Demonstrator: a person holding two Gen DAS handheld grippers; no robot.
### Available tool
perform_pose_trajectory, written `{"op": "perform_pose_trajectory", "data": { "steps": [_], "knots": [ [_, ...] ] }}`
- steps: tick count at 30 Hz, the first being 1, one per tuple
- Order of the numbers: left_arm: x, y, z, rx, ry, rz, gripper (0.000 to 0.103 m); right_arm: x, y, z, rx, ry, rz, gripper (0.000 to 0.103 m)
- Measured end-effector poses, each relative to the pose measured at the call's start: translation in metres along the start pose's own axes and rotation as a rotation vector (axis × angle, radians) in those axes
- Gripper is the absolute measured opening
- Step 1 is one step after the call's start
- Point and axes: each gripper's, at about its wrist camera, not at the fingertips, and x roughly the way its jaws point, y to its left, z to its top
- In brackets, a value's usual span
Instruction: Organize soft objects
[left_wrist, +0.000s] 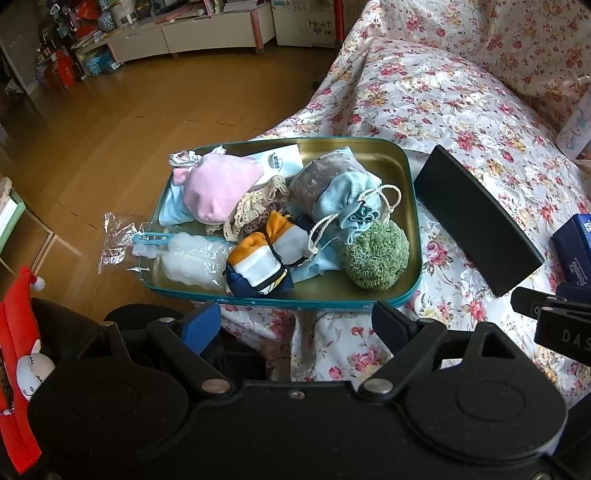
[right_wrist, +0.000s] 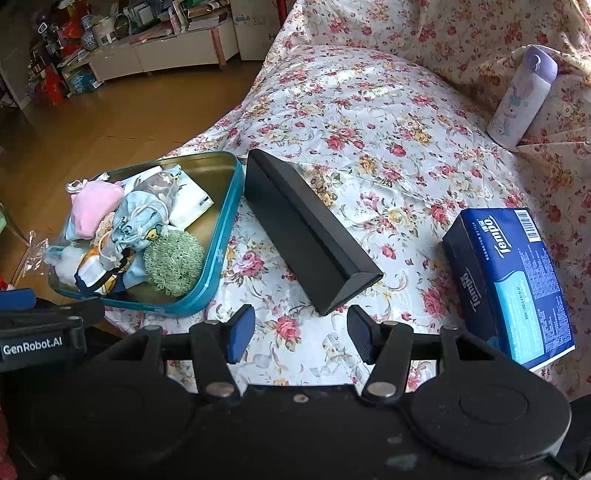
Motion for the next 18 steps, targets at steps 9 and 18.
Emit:
{"op": "perform_pose_trajectory", "data": {
  "steps": [9, 18],
  "knots": [
    [0.0021, 0.0004, 0.0006, -0.001, 0.006, 0.0, 0.085, 0.0035, 0.0009, 0.0001, 0.001, 0.008, 0.0, 0.055],
    [0.0057, 0.0016, 0.0011, -0.007, 0.015, -0.003, 0.085, 0.0051, 0.0027, -0.0003, 0.0, 0.011, 0.0, 0.055]
  ]
}}
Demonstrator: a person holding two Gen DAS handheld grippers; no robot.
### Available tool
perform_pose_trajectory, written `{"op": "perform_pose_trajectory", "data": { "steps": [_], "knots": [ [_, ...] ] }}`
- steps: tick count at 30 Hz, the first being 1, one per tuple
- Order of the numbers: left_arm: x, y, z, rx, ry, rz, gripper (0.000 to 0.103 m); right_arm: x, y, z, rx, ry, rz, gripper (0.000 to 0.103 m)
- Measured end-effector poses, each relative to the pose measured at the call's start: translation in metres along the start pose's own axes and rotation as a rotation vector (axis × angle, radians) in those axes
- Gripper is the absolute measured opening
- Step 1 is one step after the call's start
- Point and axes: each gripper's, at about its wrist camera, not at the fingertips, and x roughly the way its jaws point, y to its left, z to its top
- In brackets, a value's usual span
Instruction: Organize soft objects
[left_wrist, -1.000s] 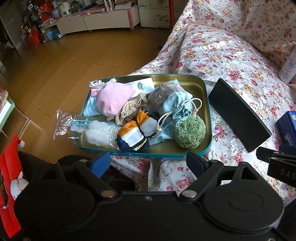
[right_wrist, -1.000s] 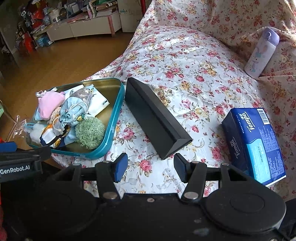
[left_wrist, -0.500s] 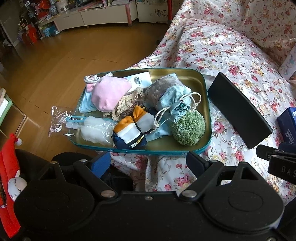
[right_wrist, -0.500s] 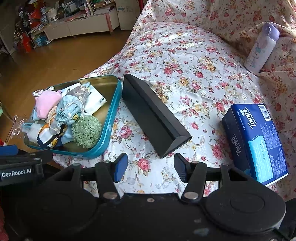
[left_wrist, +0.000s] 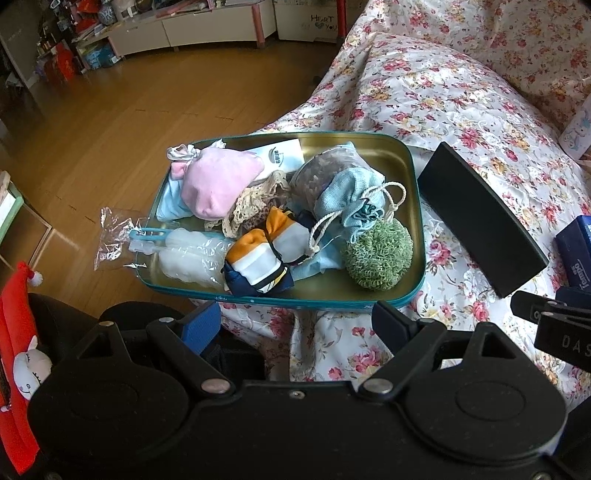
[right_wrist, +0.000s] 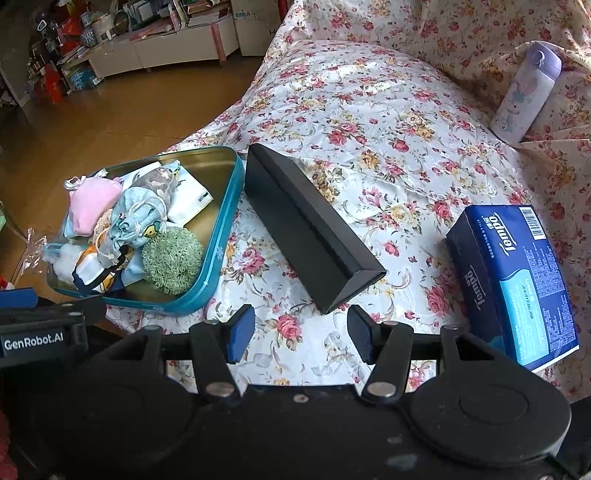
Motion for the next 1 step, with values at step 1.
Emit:
{"op": "perform_pose_trajectory", "data": {
  "steps": [1],
  "knots": [
    [0.0004, 0.0003, 0.0005, 0.001, 0.001, 0.0, 0.085, 0.0005, 0.0004, -0.0002, -0.001, 0.002, 0.0, 0.055]
  ]
}}
